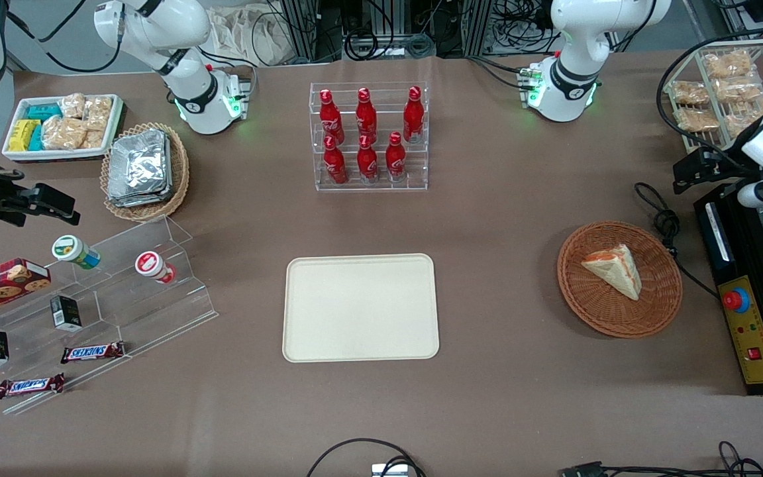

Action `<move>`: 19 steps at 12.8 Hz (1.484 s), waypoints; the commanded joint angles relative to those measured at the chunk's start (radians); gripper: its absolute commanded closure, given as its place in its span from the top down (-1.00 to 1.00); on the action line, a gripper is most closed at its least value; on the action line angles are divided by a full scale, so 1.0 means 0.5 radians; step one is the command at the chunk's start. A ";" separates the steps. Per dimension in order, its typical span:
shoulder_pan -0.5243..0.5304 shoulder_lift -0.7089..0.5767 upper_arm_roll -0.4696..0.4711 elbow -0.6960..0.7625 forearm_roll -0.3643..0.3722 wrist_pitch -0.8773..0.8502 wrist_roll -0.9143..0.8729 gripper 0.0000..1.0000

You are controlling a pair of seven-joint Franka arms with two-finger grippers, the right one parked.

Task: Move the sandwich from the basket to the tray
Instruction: 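Move the left gripper down over the wrapped sandwich in the wicker basket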

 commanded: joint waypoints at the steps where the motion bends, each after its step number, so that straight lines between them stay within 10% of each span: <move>1: -0.005 0.004 0.008 0.040 -0.029 -0.045 0.015 1.00; 7: 0.090 0.083 0.020 -0.048 -0.029 0.049 -0.245 1.00; 19: 0.189 0.022 0.032 -1.300 -0.020 1.442 -1.185 1.00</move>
